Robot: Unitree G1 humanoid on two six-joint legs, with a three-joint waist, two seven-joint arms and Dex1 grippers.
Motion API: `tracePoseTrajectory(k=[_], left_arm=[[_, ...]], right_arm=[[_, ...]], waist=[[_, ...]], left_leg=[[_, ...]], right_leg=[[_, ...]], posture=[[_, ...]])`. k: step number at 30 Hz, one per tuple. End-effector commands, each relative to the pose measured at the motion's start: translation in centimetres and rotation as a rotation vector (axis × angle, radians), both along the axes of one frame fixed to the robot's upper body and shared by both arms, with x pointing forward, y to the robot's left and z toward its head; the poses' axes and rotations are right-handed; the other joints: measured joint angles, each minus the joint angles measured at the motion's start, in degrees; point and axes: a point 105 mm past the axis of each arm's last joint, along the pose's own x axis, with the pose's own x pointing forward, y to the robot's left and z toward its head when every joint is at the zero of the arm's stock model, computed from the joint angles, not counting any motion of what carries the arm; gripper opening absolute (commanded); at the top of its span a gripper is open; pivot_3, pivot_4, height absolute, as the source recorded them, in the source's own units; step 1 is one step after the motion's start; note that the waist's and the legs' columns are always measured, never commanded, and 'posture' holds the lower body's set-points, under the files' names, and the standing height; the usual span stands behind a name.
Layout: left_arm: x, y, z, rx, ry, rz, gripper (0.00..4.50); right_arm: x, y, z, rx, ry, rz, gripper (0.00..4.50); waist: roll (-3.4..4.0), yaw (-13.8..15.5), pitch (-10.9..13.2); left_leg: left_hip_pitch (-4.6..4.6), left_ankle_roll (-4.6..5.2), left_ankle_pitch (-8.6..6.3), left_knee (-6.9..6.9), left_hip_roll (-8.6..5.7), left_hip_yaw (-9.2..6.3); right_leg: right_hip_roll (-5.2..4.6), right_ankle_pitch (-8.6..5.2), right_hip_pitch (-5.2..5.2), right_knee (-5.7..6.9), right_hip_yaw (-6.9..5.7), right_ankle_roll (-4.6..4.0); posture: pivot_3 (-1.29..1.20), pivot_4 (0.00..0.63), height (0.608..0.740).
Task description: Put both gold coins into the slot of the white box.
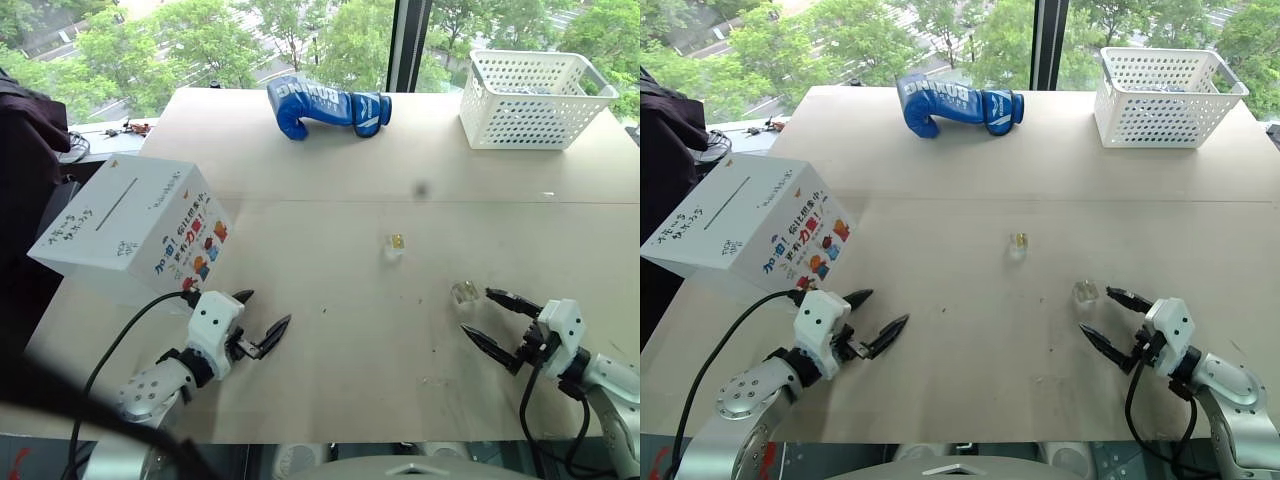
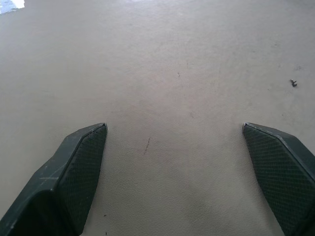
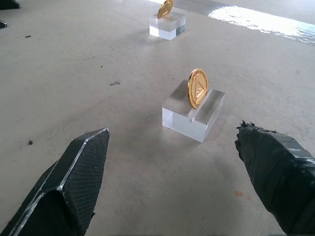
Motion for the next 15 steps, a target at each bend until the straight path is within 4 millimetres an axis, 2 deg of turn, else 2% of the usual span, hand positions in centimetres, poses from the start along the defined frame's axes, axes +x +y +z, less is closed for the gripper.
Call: tracePoseTrajectory(k=[1, 15], left_arm=[[-0.23, -0.33, 0.20, -0.003, -0.008, -0.017, 4.50], [-0.09, -0.32, 0.07, -0.002, -0.009, -0.011, 4.50]], right_arm=[[0.15, -0.29, 0.78, -0.013, -0.038, 0.002, 4.47], [0.16, -0.15, 1.06, -0.010, -0.052, -0.010, 4.47]], waist=[[0.00, 0.0, 0.0], [0.00, 0.0, 0.0]], left_leg=[[0.00, 0.00, 0.00, 0.00, 0.00, 0.00], [0.00, 0.00, 0.00, 0.00, 0.00, 0.00]], right_leg=[[0.00, 0.00, 0.00, 0.00, 0.00, 0.00], [0.00, 0.00, 0.00, 0.00, 0.00, 0.00]], posture=[[0.00, 0.150, 0.704], [0.00, 0.150, 0.704]])
